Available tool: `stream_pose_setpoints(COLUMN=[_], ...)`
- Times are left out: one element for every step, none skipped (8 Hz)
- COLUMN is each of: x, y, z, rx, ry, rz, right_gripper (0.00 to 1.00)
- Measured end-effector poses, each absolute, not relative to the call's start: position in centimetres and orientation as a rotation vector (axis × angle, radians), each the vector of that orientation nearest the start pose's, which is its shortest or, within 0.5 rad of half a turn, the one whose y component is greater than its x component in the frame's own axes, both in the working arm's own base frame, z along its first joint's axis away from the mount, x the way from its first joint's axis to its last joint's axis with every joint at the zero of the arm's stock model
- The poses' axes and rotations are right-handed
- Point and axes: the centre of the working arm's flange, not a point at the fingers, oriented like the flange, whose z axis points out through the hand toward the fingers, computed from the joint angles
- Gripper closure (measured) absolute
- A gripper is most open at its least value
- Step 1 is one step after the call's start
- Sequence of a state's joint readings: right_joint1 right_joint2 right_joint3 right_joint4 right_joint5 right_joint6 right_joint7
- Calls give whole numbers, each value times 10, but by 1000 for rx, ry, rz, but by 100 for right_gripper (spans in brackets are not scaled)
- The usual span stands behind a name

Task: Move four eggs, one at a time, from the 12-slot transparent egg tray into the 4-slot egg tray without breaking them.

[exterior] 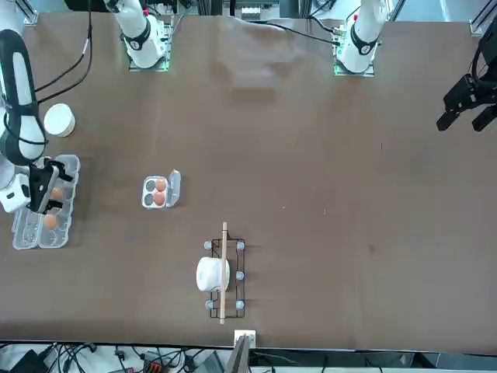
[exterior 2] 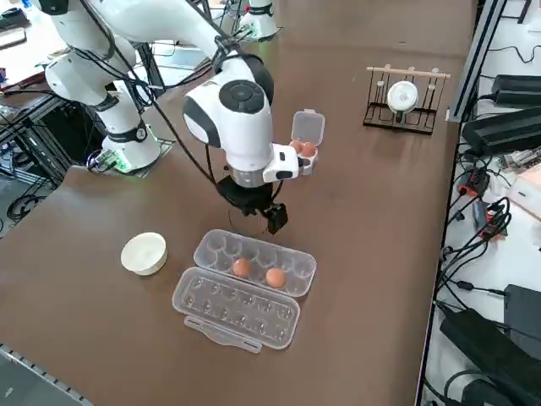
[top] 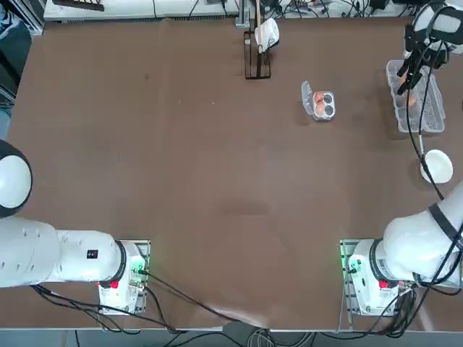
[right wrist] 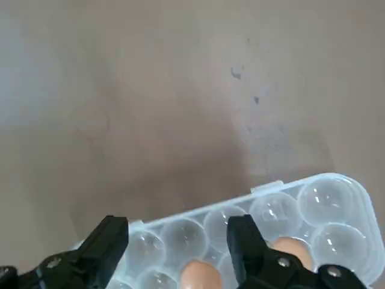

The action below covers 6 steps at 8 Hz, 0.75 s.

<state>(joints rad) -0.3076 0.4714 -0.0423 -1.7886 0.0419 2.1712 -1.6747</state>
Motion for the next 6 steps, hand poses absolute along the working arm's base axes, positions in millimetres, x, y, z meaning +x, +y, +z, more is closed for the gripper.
stream_pose_setpoints(x=[604,602,599,595,590,586], y=[-228,-238,-247,-256,-267,-275], z=[275,269,265,260,253,246], rx=[-2401,-2375,-2349,-2322,-2298,-2277], ry=[-1914,-1954,-1991,-2021,-2044,-2058], rz=[41,35,30,29,29,32], right_gripper=[0,0,0,0,0,0])
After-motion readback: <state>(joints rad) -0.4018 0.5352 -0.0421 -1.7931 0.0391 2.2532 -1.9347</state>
